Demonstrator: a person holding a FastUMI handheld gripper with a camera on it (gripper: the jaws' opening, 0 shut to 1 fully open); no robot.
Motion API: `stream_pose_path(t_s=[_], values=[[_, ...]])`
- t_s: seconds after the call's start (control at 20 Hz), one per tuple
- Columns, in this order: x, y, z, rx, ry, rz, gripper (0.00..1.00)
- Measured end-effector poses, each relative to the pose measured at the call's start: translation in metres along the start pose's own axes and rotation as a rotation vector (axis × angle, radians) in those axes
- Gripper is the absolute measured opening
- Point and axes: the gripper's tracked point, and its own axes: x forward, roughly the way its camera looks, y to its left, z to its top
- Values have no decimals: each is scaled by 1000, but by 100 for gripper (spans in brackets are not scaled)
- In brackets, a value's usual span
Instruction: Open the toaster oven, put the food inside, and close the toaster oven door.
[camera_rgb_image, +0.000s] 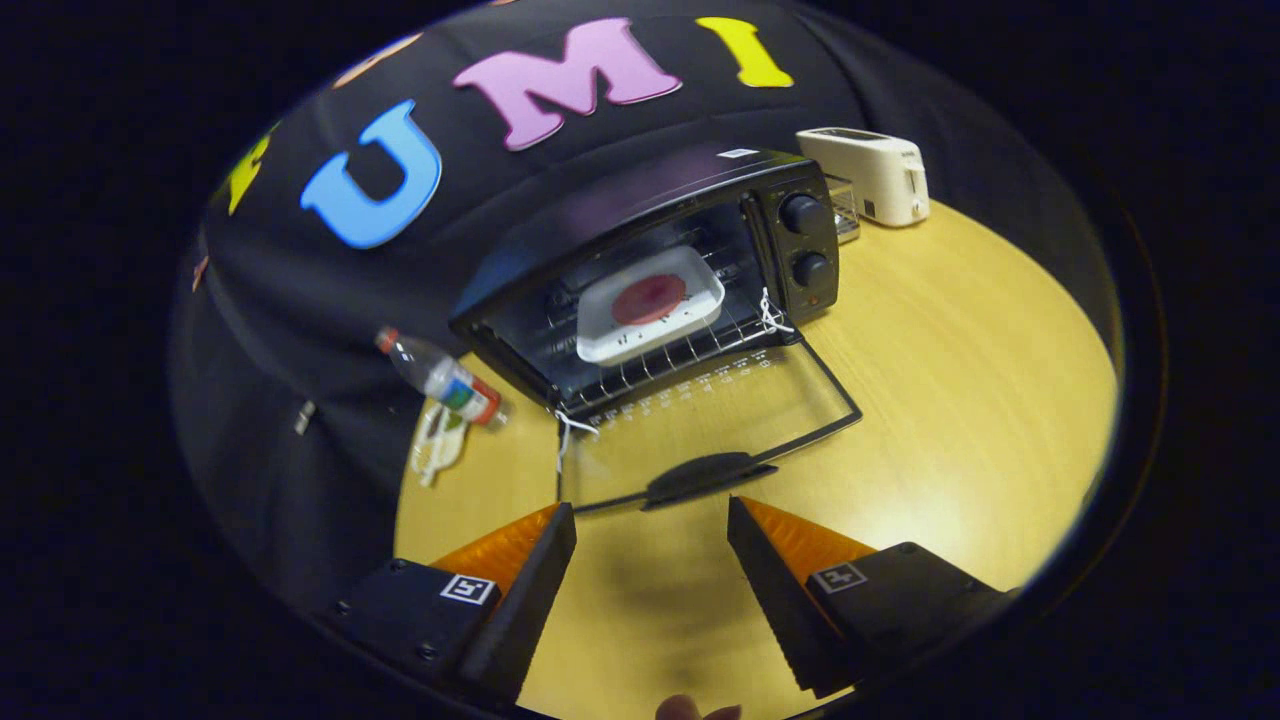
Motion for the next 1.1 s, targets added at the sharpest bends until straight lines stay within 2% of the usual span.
stream_pose_path(t_s=[0.1,0.2,0.65,1.1], values=[[11,-5,-15,-118,44,-37,98],[24,-6,-27,-165,84,-61,99],[81,-19,-37,-216,122,-141,99],[87,-25,-34,-205,107,-166,99]])
